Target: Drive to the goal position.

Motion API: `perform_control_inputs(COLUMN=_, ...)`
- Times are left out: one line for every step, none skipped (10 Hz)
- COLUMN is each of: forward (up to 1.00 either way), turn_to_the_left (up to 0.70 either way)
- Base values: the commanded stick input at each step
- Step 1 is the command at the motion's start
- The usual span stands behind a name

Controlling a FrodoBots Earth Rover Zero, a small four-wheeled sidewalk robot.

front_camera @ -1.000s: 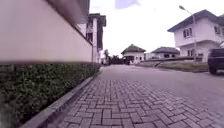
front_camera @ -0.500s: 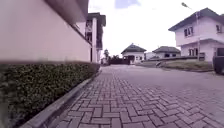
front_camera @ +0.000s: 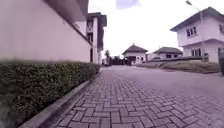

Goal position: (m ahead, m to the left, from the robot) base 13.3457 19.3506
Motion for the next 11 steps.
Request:
perform_control_inputs(forward=0.70, turn_to_the_left=0.00)
perform_control_inputs(forward=0.70, turn_to_the_left=0.00)
perform_control_inputs(forward=0.70, turn_to_the_left=0.00)
perform_control_inputs(forward=0.70, turn_to_the_left=0.00)
perform_control_inputs(forward=0.70, turn_to_the_left=0.00)
perform_control_inputs(forward=0.70, turn_to_the_left=0.00)
perform_control_inputs(forward=0.70, turn_to_the_left=0.00)
perform_control_inputs(forward=0.70, turn_to_the_left=0.00)
perform_control_inputs(forward=0.70, turn_to_the_left=0.00)
perform_control_inputs(forward=0.70, turn_to_the_left=0.00)
perform_control_inputs(forward=0.70, turn_to_the_left=0.00)
